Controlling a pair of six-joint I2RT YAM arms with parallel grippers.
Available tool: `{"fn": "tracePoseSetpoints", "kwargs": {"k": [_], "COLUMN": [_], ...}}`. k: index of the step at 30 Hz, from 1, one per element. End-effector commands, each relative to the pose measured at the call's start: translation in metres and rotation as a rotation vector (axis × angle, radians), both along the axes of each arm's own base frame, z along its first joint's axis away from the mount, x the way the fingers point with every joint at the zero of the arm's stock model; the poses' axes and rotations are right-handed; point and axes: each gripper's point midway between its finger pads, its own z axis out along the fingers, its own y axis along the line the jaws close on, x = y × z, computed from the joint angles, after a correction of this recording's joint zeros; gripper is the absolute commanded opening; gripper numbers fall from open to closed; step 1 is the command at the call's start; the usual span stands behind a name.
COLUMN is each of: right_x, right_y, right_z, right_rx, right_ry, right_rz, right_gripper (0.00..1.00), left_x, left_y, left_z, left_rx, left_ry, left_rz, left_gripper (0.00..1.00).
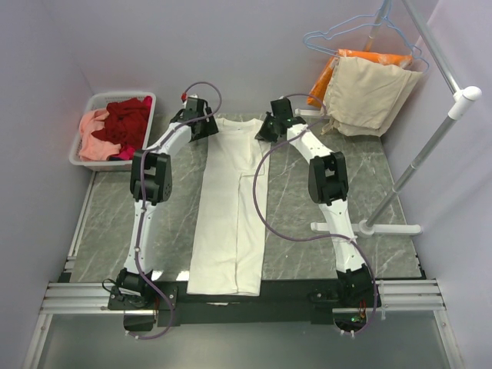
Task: Fold and stack the t-shirts
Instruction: Fold the tshirt
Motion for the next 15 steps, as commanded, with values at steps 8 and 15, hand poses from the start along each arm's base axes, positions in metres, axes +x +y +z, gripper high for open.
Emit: {"fn": "tracePoseSetpoints", "kwargs": {"k": [8, 15], "right_x": [0.010, 0.013], "right_y": [-0.005, -0.022], "right_z": [0.016, 0.030], "right_rx": [0.024, 0.007], "right_ry": [-0.038, -0.067], "right_rz": [-0.026, -0.086], "right_gripper": [0.00, 0.00], "left_x": [0.012, 0.009], "left_y": [0.004, 0.011], "left_z": [0.078, 0.098], "left_rx": [-0.108, -0.130], "left_ry": [-0.138, -0.186], "left_rz": [-0.035, -0.026], "left_gripper": [0.83, 0.84]}}
